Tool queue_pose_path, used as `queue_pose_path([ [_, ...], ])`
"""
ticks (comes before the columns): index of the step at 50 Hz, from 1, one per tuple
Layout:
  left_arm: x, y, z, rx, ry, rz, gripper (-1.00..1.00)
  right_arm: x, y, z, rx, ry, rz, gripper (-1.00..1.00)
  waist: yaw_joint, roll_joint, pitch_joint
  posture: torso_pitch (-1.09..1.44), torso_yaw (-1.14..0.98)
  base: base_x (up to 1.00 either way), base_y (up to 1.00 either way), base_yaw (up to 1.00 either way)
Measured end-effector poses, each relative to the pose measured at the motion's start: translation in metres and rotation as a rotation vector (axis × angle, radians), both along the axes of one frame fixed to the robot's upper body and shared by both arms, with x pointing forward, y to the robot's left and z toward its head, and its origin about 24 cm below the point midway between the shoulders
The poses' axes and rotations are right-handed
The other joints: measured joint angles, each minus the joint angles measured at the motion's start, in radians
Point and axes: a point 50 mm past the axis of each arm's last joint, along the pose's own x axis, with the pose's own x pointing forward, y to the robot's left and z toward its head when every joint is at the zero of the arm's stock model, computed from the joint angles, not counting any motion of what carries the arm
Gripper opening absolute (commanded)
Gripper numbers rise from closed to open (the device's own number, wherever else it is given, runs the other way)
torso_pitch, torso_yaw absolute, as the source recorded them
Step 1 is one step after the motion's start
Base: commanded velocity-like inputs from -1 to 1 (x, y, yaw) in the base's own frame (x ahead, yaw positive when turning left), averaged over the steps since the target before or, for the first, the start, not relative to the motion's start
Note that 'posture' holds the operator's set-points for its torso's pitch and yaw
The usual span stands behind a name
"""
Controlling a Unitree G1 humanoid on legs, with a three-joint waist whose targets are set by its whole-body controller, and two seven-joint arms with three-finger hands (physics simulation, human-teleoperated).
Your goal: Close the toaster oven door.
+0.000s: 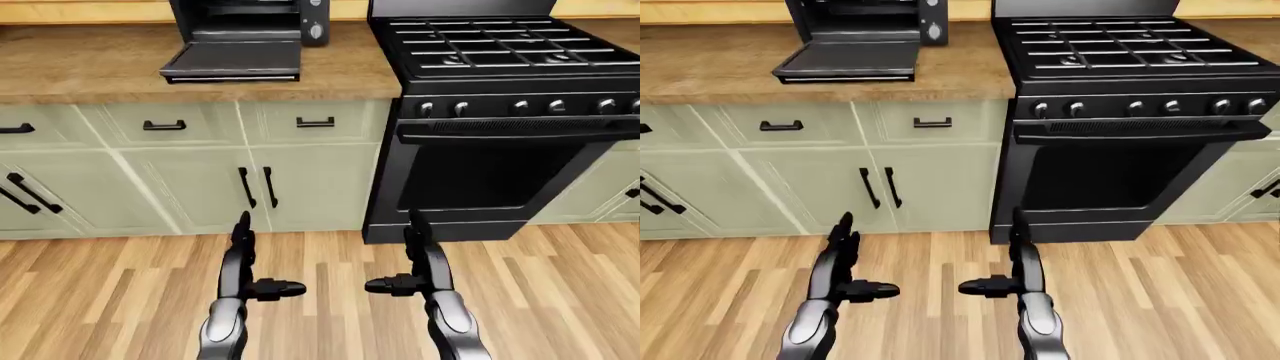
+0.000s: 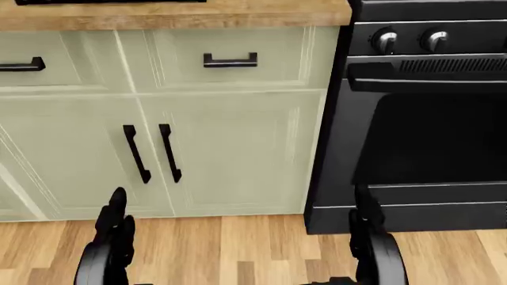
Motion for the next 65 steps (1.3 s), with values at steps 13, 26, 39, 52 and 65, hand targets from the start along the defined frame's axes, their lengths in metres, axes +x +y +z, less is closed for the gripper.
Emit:
queue_pose_path([
  [13,0.006,0.006,0.032,-0.016,-0.072,-0.047,1.00,0.009,-0.006,0.024,0.019,-0.054,0.005,1.00,0.008,-0.004,-0.055,0.00,0.00,0.00,0.00,0.00],
  [26,0.014,0.047,0.070,0.056,-0.193,-0.012,1.00,0.015,-0.012,0.047,0.011,-0.108,0.005,1.00,0.008,-0.002,-0.071,0.00,0.00,0.00,0.00,0.00],
  [39,0.002,0.094,0.101,0.071,-0.244,0.091,1.00,0.018,-0.019,0.081,-0.011,-0.179,0.013,1.00,0.007,0.007,-0.063,0.00,0.00,0.00,0.00,0.00],
  [52,0.004,0.118,0.139,0.097,-0.313,0.138,1.00,0.025,-0.044,0.131,-0.059,-0.281,-0.029,1.00,0.007,0.011,-0.054,0.00,0.00,0.00,0.00,0.00],
  [65,0.007,0.144,0.159,0.097,-0.325,0.218,1.00,0.029,-0.066,0.160,-0.087,-0.327,-0.082,1.00,0.007,0.008,-0.044,0.00,0.00,0.00,0.00,0.00],
])
